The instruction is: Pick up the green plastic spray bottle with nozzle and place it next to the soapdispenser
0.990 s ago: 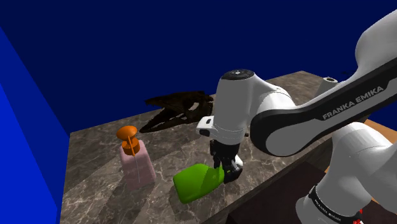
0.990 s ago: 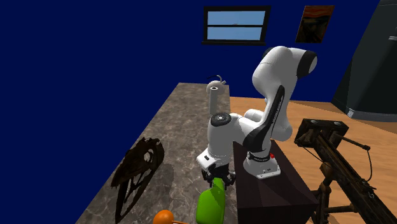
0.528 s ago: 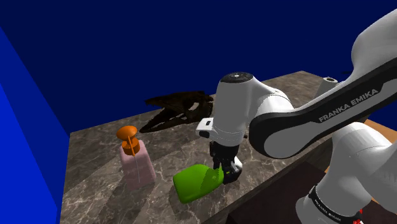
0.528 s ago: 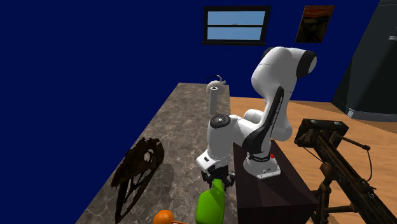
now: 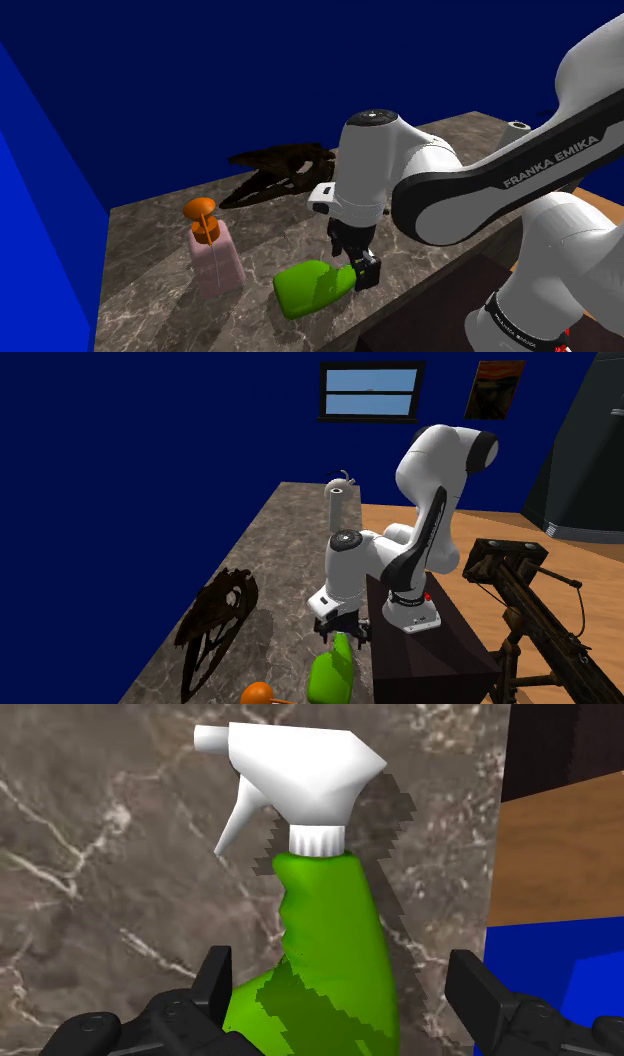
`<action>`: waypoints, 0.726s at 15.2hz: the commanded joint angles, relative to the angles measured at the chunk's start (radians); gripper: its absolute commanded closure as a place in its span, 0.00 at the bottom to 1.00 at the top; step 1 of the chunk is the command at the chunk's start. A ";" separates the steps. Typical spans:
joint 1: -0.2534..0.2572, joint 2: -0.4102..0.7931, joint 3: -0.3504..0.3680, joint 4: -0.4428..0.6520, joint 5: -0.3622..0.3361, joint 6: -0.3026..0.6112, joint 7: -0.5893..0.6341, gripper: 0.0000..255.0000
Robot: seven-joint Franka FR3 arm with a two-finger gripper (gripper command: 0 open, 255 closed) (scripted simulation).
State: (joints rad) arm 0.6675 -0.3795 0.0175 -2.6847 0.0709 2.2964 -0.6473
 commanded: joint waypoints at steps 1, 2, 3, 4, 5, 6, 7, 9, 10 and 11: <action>-0.002 -0.039 -0.001 0.025 -0.004 -0.065 0.002 0.00; -0.003 -0.059 -0.003 0.045 -0.006 -0.105 0.003 0.00; -0.004 -0.074 -0.003 0.062 -0.008 -0.136 0.004 0.00; -0.004 -0.074 -0.003 0.062 -0.008 -0.136 0.004 0.00; -0.004 -0.074 -0.003 0.062 -0.008 -0.136 0.004 0.00; -0.004 -0.074 -0.003 0.062 -0.008 -0.136 0.004 0.00; -0.004 -0.074 -0.003 0.062 -0.008 -0.136 0.004 0.00; -0.004 -0.074 -0.003 0.062 -0.008 -0.136 0.004 0.00; -0.004 -0.074 -0.003 0.062 -0.008 -0.136 0.004 0.00; -0.004 -0.074 -0.003 0.062 -0.008 -0.136 0.004 0.00</action>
